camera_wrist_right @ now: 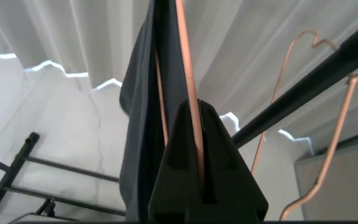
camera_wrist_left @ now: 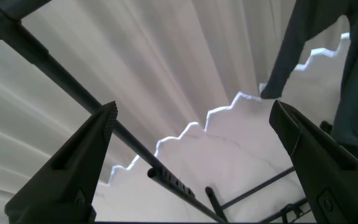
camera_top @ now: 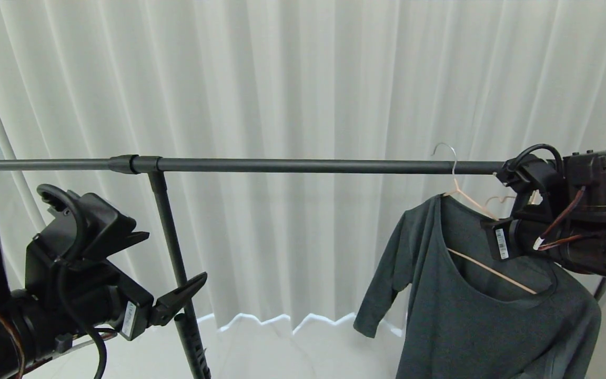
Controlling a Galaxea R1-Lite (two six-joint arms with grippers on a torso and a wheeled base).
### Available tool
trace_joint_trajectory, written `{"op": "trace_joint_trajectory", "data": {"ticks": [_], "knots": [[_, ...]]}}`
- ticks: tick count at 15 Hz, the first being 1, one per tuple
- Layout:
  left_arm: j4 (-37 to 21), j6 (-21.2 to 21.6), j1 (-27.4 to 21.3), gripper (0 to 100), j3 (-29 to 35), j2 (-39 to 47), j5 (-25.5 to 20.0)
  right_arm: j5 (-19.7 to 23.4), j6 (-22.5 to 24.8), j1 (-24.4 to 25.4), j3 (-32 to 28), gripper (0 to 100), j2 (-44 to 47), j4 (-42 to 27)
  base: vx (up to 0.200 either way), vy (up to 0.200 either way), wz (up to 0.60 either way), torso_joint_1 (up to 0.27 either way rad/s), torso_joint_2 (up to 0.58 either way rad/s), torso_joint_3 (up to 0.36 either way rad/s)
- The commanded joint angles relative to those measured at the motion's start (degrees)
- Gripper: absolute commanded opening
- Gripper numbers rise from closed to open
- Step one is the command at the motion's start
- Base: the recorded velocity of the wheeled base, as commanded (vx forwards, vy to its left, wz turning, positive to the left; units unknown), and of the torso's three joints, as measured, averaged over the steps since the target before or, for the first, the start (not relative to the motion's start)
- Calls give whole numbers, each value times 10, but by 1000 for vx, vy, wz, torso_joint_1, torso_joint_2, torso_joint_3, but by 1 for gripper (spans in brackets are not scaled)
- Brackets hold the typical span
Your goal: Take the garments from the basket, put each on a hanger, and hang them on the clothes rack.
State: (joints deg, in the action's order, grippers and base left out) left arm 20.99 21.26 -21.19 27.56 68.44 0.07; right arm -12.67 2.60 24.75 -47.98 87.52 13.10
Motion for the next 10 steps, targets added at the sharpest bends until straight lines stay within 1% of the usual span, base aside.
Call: {"op": "trace_joint_trajectory", "data": {"ticks": [1,3,6,9,10], "knots": [[0,0,-4,100,0,-1,0,0,-1,0,5,0,7,0,0,0,0,0,0,0],[0,0,-7,100,0,-1,0,0,-5,0,6,0,20,1,0,0,0,0,0,0],[0,0,-14,100,-1,-1,0,-18,-6,0,7,0,27,2,0,0,0,0,0,0],[0,0,-18,100,-8,-7,0,-18,-7,0,7,0,27,2,0,0,0,0,0,0],[0,0,-18,100,-10,-9,0,-18,-7,0,8,100,23,2,0,0,0,0,0,0]]}}
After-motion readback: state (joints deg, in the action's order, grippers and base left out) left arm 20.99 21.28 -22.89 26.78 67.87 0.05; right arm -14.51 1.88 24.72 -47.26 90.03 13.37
